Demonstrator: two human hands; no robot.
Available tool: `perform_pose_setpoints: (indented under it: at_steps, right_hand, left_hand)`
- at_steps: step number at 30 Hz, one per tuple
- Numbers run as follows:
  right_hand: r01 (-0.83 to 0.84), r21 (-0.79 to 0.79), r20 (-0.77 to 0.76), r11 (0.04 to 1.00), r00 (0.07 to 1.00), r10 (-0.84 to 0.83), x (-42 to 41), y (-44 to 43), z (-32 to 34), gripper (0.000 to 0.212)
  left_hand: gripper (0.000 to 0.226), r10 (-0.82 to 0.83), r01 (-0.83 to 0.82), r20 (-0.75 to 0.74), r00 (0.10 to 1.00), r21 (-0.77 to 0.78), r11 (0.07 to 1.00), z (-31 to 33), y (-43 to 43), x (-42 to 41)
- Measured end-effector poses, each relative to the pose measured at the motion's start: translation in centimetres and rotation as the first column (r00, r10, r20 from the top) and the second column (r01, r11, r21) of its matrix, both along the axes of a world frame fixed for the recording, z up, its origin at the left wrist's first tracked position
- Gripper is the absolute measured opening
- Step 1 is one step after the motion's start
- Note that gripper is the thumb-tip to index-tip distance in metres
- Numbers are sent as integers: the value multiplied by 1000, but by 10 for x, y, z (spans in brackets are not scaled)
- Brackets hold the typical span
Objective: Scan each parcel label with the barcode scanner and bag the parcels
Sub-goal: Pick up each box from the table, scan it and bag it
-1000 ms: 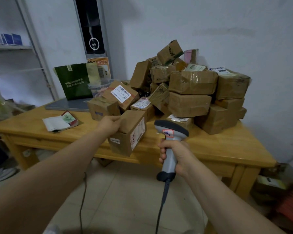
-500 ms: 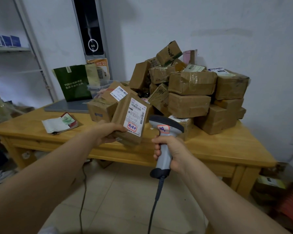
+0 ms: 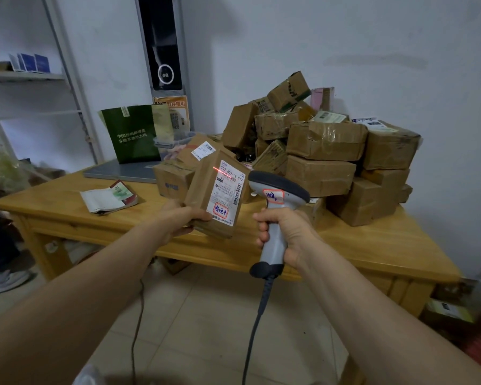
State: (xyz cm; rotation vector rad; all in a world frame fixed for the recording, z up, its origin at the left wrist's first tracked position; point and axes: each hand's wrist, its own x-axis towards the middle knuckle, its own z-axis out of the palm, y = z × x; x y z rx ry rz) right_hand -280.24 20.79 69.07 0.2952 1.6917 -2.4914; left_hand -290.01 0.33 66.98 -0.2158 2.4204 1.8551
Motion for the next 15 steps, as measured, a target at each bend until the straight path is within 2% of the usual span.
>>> perform_pose_setpoints:
  at_steps: [8,15]
  right_hand:
    - [-42,9,13,999,999,42,-1,-10,2,22]
    - [-66,6,9,998,998,65,-2,-22,2,19]
  left_hand:
    - [43,11,-12,-17,1000,-20,1000,-1,-10,5]
    - [56,44,-44,0,999,-27,999,-3,-24,8]
